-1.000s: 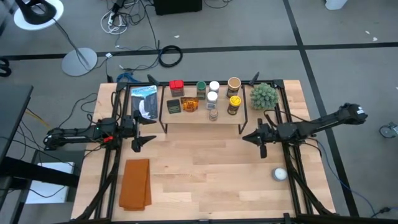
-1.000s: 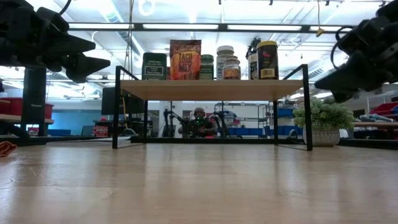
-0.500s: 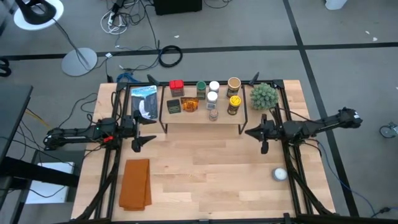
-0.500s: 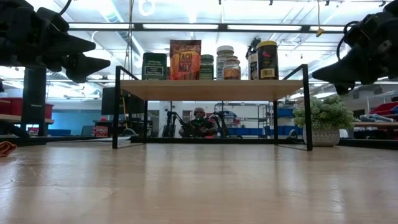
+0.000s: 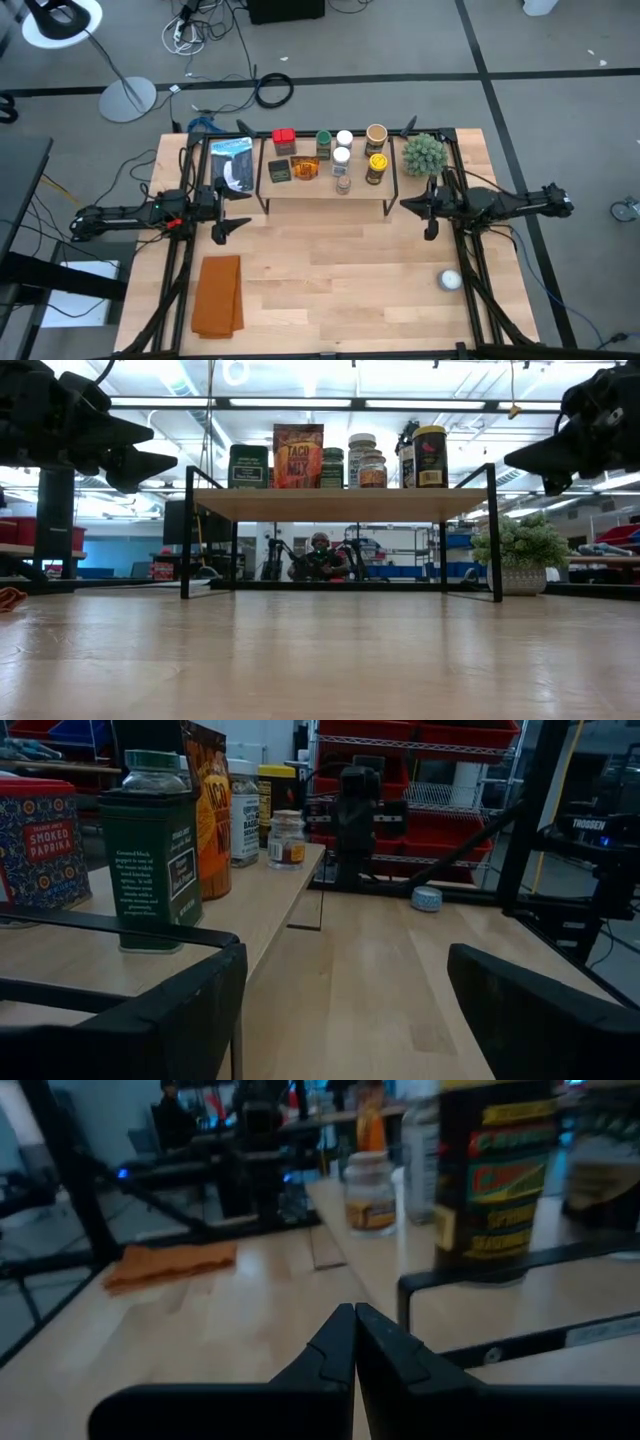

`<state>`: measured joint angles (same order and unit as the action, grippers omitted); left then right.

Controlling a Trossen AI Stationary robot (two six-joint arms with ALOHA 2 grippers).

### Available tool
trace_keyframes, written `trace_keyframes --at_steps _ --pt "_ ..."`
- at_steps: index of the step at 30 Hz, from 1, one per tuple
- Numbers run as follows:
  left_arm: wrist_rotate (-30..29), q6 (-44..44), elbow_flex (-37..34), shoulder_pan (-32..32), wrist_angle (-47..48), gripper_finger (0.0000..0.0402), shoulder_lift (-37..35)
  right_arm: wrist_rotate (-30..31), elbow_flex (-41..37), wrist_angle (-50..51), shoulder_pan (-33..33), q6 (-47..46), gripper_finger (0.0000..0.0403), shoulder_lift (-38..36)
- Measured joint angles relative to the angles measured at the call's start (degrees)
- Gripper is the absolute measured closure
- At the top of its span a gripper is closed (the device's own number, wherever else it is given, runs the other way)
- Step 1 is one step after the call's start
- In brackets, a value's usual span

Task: Shelf spices
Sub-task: Return to Home Position

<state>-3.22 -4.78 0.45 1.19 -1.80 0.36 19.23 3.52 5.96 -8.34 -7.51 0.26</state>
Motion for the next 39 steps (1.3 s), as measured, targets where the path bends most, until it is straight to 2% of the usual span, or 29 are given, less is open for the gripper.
trace_keyframes --at_steps 8,13,24,29,39 --pt "0.0 0.0 0.0 0.01 -0.03 0.005 0.0 -13.5 0.25 2.49 -0.05 2.13 0.0392 0.07" --pt "0.0 0.0 0.0 0.02 -0.02 0.005 0.0 -13.51 0.19 1.83 -0.04 2.18 0.0392 1.19" --pt "0.0 0.0 0.0 0.0 -0.02 0.005 0.0 -13.43 -0.07 -7.42 -0.07 -0.89 0.0392 1.48" --pt "0.0 0.0 0.0 0.02 0.0 0.005 0.0 -13.43 -0.01 -7.54 -0.07 -0.78 0.0392 1.5" --pt "0.0 0.0 0.0 0.02 0.0 0.005 0.02 -13.43 0.05 -5.71 -0.07 7.36 0.0392 1.5"
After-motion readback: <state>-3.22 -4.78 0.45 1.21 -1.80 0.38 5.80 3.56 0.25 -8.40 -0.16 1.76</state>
